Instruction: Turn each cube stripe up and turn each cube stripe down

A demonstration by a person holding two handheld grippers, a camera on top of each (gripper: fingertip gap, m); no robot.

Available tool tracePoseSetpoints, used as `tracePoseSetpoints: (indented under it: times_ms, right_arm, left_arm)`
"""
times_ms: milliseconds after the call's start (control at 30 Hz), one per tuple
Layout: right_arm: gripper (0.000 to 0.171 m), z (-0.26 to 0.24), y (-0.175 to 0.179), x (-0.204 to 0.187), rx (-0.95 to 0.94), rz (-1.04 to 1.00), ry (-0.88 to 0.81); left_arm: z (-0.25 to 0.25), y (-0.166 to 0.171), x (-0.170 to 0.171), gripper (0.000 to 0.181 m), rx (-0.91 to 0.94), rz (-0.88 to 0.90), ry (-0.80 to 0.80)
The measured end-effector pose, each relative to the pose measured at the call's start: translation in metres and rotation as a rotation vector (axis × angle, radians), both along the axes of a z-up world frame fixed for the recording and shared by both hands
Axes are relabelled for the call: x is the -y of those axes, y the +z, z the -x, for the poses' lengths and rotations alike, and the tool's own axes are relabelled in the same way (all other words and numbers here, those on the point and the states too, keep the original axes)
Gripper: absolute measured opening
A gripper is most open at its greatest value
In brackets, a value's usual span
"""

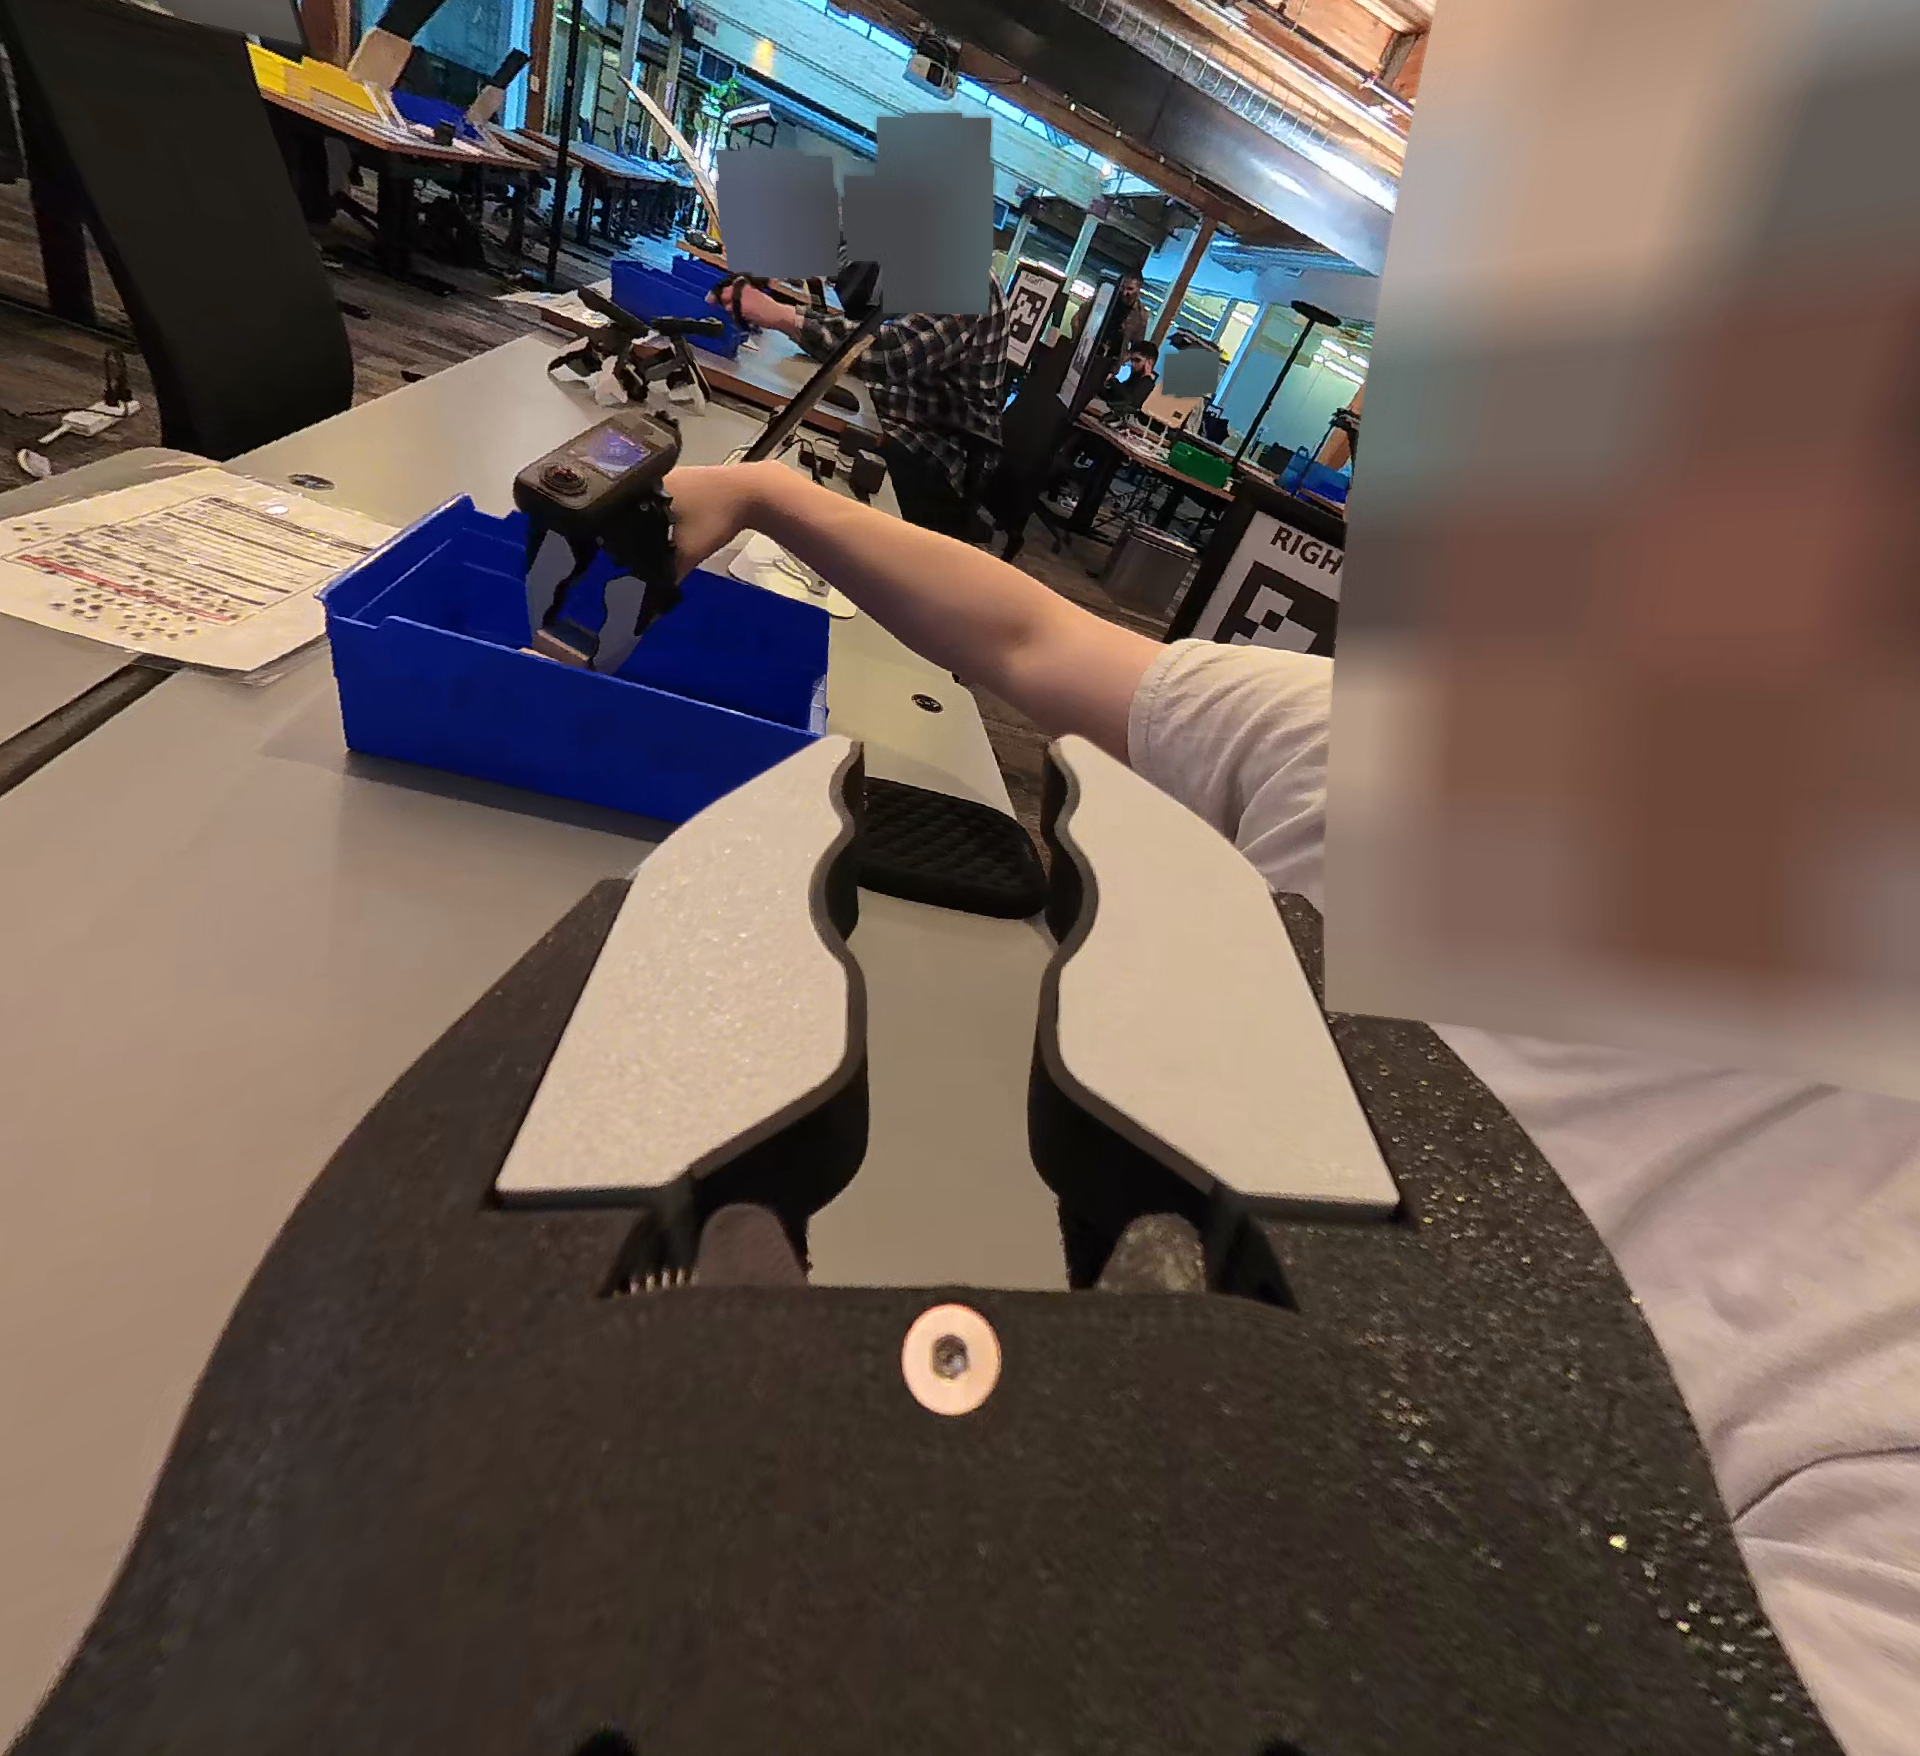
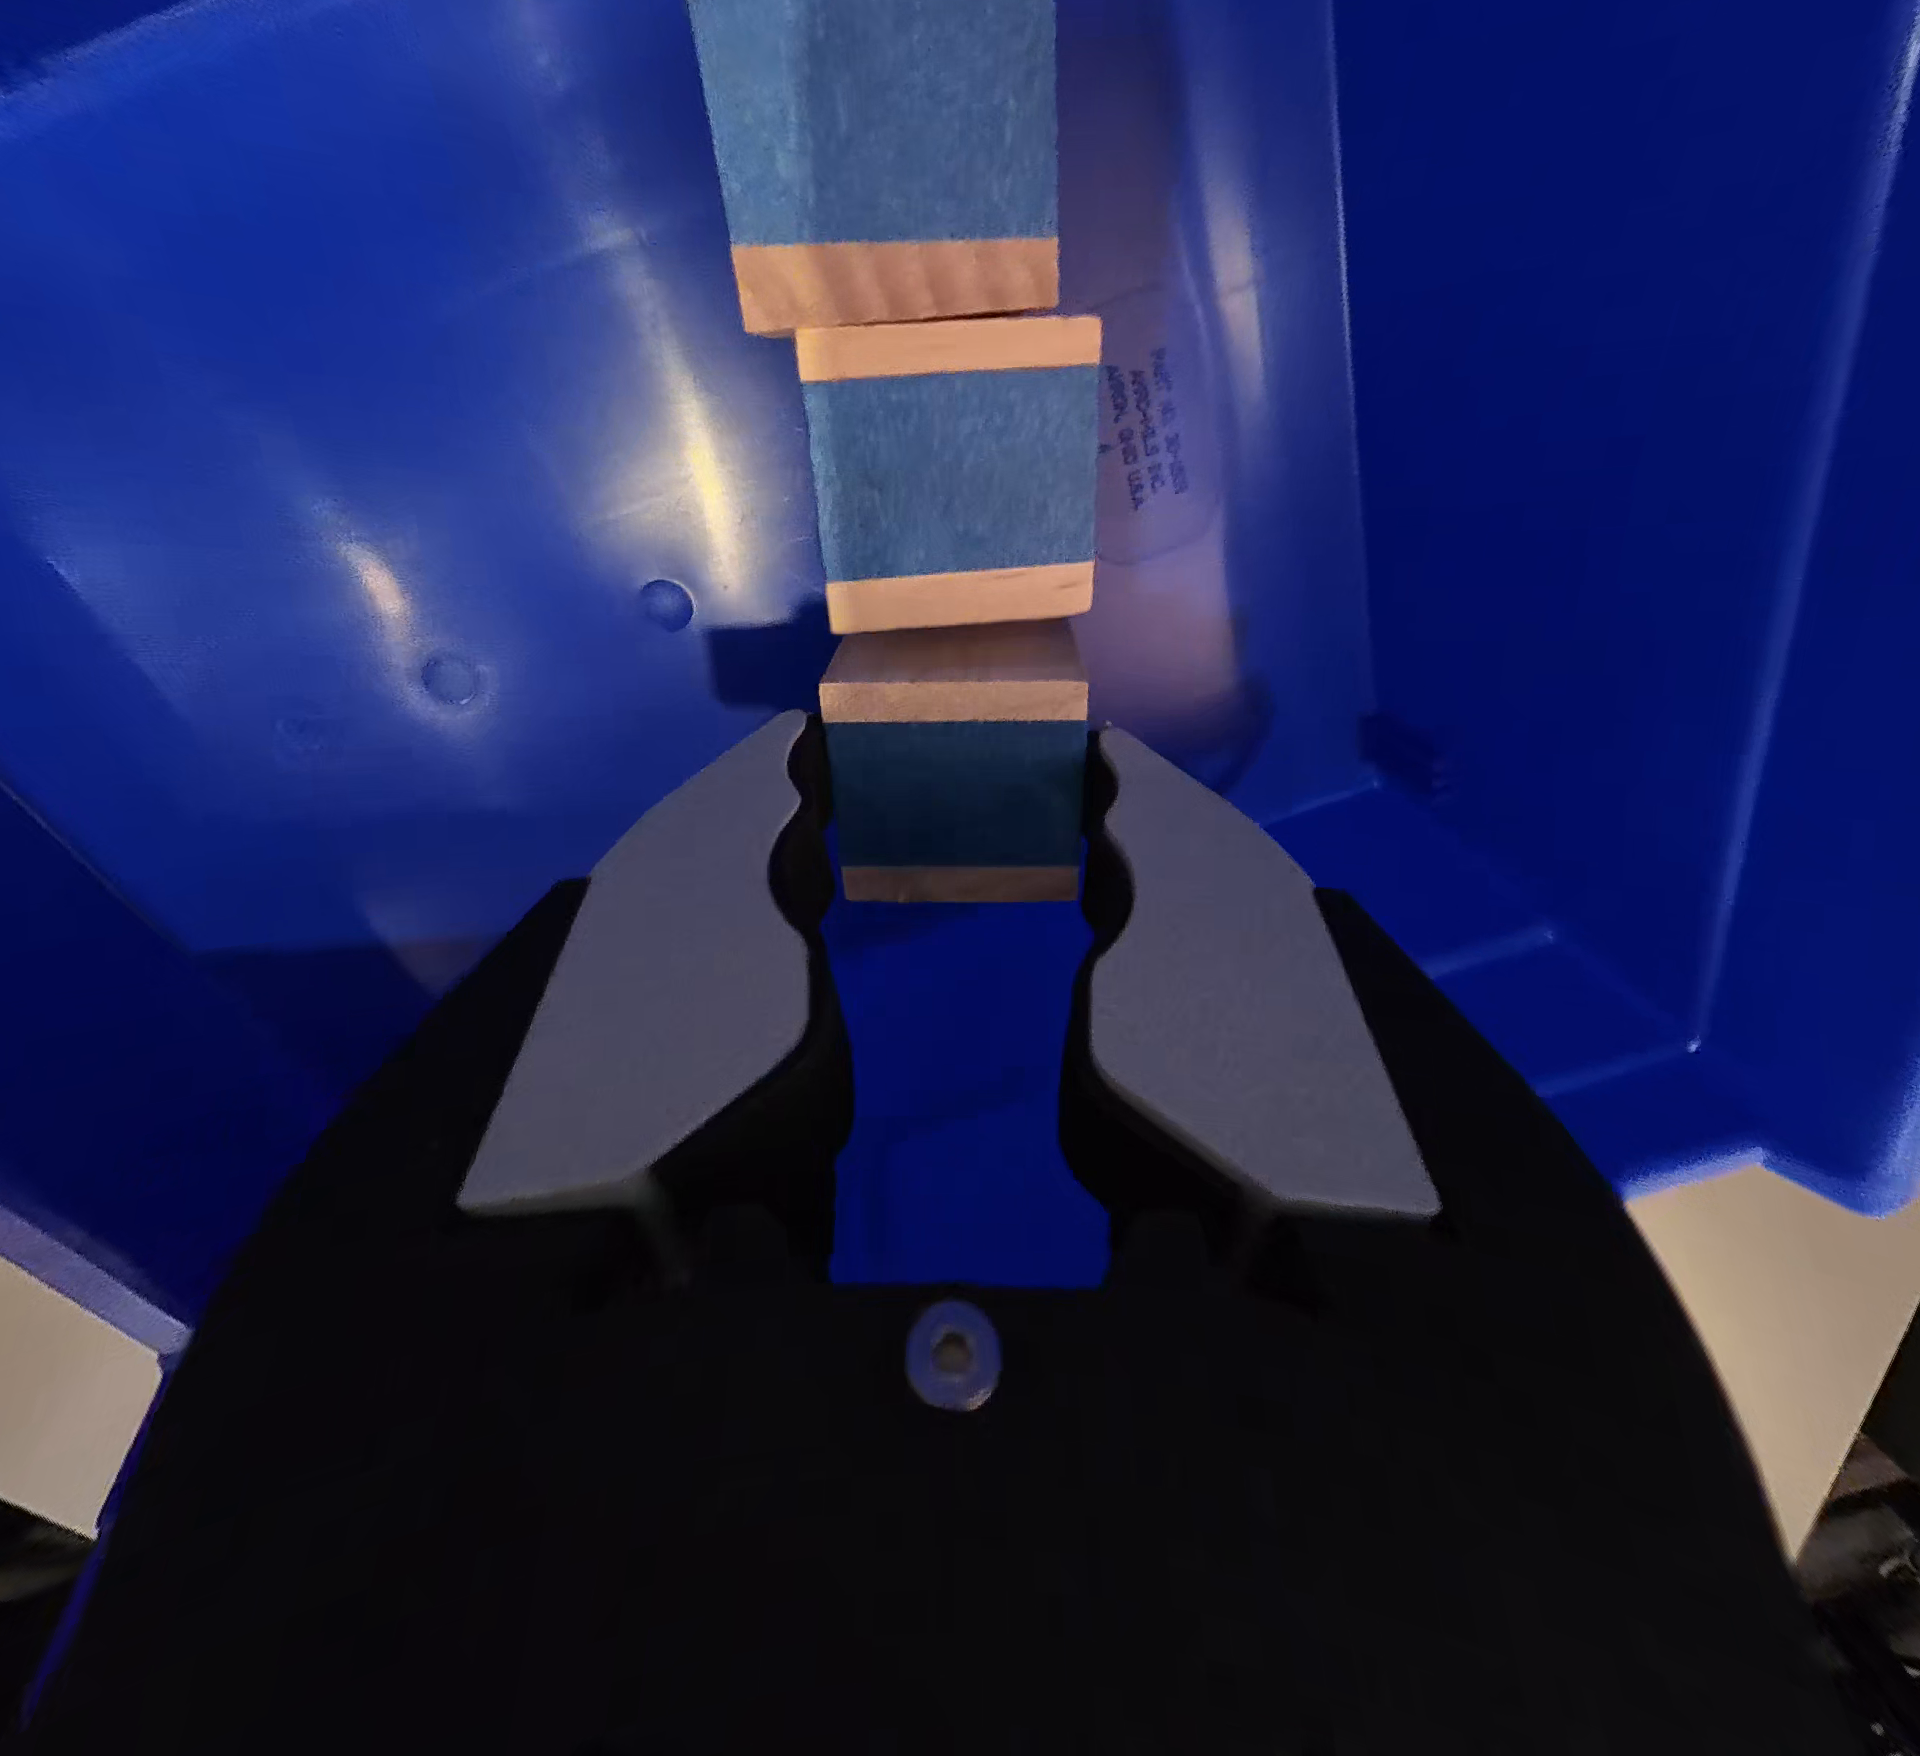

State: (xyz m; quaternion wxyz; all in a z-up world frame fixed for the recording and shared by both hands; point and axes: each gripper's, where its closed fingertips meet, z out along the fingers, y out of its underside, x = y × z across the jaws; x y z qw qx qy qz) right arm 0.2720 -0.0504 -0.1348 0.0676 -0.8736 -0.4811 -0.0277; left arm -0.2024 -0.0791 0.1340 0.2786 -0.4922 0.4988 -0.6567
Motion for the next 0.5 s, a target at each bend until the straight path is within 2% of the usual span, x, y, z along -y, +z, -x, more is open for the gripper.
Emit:
tracePoseSetpoints:
  times_ms: [267,367,500]
  right_arm:
    - [0.05,0.001,-0.002,-0.002,0.009,0.022,0.026]
    - [0.065,0.0,0.004,-0.011,0.022,-0.051,0.013]
    - [0.067,0.005,0.031,-0.019,-0.032,-0.18,-0.021]
  left_arm:
    - [0.001,0.0,-0.001,0.031,-0.003,-0.012,0.005]
    - [0.006,0.003,-0.004,0.032,0.004,-0.023,0.022]
    - [0.021,0.01,-0.012,0.033,0.003,-0.064,0.086]
